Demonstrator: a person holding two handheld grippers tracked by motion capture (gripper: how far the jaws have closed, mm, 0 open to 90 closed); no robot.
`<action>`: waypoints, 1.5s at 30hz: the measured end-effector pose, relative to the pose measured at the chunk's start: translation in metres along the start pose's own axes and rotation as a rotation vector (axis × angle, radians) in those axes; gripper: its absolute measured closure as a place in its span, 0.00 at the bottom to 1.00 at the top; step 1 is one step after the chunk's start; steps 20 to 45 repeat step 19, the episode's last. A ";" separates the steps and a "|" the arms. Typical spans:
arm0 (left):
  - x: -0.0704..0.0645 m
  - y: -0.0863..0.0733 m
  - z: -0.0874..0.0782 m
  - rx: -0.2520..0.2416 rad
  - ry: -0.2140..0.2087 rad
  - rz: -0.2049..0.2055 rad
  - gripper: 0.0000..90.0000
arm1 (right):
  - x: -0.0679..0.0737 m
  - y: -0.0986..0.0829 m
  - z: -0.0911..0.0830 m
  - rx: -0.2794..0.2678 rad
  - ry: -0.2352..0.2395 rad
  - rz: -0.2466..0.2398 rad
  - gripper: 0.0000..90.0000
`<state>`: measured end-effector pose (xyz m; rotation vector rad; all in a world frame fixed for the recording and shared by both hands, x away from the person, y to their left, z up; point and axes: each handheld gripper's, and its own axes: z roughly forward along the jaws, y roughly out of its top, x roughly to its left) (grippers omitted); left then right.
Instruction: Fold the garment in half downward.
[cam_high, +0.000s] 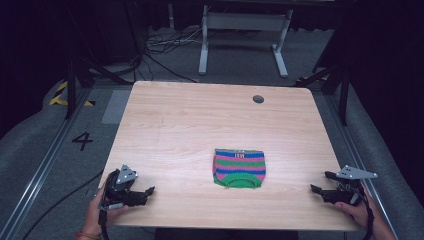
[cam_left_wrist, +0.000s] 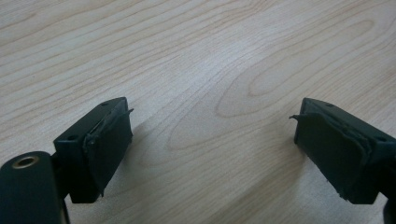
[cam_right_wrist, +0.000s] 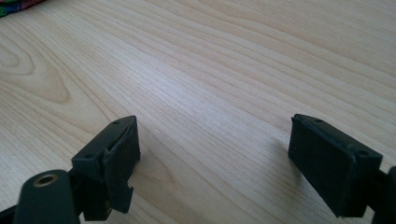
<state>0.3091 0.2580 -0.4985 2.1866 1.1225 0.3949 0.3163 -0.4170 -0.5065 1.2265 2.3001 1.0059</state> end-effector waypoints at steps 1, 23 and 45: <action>0.000 0.000 0.000 0.002 0.002 -0.001 0.11 | 0.000 0.000 0.000 0.000 -0.001 0.000 0.19; 0.000 0.003 0.004 0.023 0.042 -0.049 0.00 | -0.001 0.000 0.000 0.001 0.004 -0.005 0.19; 0.000 0.003 0.004 0.023 0.042 -0.049 0.00 | -0.001 0.000 0.000 0.001 0.004 -0.005 0.19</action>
